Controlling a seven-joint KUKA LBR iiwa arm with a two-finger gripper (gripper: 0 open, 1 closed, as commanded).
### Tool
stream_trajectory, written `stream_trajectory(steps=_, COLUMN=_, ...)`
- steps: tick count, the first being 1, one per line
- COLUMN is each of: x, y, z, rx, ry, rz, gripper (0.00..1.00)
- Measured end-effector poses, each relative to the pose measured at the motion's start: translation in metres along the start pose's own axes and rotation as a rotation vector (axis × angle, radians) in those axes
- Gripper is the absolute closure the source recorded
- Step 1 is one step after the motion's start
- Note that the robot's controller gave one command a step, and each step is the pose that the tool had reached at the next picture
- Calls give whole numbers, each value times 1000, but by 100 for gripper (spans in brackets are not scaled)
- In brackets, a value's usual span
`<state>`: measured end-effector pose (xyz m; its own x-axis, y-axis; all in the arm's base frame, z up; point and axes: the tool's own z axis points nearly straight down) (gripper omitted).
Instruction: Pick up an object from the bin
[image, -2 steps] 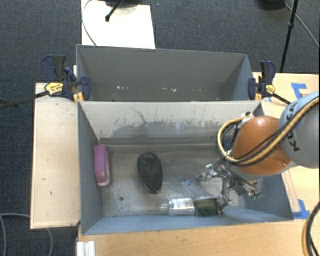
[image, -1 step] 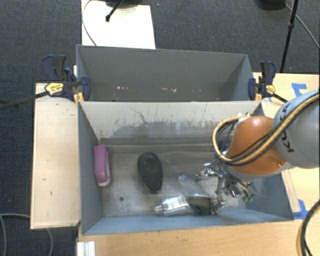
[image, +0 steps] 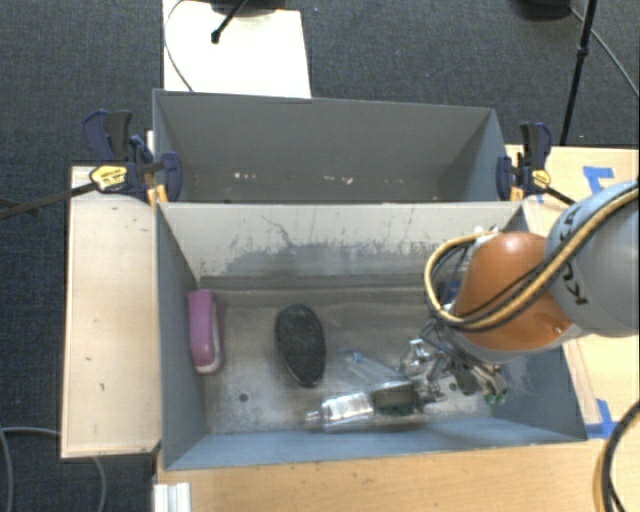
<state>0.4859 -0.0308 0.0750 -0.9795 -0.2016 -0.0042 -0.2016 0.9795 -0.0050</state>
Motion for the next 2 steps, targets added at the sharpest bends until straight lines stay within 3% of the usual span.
stream_trajectory(steps=1, x=0, y=-14, z=-117, rx=-3, ry=-4, rz=-380, gripper=100)
stream_trajectory(steps=2, x=-33, y=35, z=-210, rx=-3, ry=-7, rz=-632, gripper=100)
